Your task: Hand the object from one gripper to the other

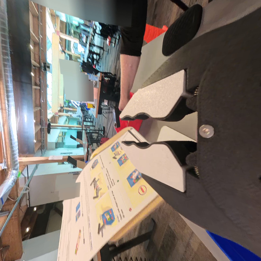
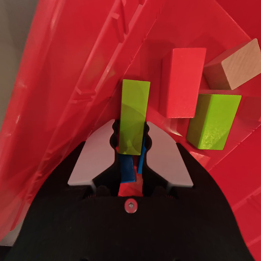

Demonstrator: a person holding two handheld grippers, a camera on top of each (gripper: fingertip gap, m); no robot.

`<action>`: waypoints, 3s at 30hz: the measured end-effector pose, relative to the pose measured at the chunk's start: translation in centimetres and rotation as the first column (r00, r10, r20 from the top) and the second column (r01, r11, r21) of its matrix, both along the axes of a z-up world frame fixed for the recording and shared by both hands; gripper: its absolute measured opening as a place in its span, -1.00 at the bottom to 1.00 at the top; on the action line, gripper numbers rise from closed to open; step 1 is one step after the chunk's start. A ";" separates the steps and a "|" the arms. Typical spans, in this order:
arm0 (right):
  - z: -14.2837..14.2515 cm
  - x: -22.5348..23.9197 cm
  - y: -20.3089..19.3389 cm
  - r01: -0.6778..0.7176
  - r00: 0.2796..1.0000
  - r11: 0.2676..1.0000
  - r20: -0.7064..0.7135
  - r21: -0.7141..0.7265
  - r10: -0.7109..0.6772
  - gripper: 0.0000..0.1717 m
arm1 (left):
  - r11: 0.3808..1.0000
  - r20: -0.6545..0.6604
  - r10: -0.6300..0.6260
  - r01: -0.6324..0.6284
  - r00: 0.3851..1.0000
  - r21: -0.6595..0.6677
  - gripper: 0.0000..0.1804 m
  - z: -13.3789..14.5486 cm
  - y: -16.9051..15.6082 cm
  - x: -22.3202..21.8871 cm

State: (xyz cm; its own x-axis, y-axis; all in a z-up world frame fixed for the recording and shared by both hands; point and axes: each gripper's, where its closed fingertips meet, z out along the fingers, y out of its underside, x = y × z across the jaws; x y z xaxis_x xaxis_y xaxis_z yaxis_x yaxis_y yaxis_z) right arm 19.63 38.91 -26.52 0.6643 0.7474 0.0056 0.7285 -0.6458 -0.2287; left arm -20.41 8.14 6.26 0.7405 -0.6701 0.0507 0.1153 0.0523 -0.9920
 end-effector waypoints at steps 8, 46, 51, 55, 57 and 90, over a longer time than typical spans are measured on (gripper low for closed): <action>0.5 0.1 -0.2 -0.004 1.000 1.000 -0.016 0.005 0.004 -0.48 | 0.897 -0.395 0.225 -0.347 0.891 -0.273 -0.60 -7.8 0.4 -7.0; 12.0 -1.6 -1.9 -0.072 0.970 0.935 -0.194 0.346 0.147 -0.43 | 0.438 -0.464 0.047 -0.436 0.885 -0.786 -0.59 -23.7 -0.8 -12.2; 19.3 -5.1 -5.8 -0.182 0.914 0.769 -0.182 0.613 0.362 -0.42 | 0.796 -0.231 0.054 -0.182 0.971 -0.578 -0.59 -13.5 0.0 -7.7; 24.7 -14.1 -14.9 -0.377 0.719 0.476 -0.073 0.795 0.691 -0.43 | 0.921 -0.036 -0.140 0.117 0.989 -0.372 -0.59 -6.7 -0.3 -1.0; 25.9 -18.5 -20.4 -0.451 0.577 0.321 -0.003 0.833 0.817 -0.42 | 0.908 0.021 -0.270 0.262 0.963 -0.327 -0.59 -5.5 -0.3 2.9; 28.3 -14.7 -18.7 -0.480 0.545 0.359 -0.049 0.801 0.837 -0.62 | 0.846 0.132 -0.478 0.496 0.868 -0.197 -0.99 -5.5 1.4 10.5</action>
State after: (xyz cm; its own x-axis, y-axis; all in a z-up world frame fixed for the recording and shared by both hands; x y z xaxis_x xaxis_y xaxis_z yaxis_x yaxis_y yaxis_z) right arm 4.89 20.16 1.77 0.0072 0.8222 0.5691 0.5494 0.4722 -0.6893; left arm -9.89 9.51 0.79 0.3101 -0.9089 0.2788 0.1429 -0.2454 -0.9588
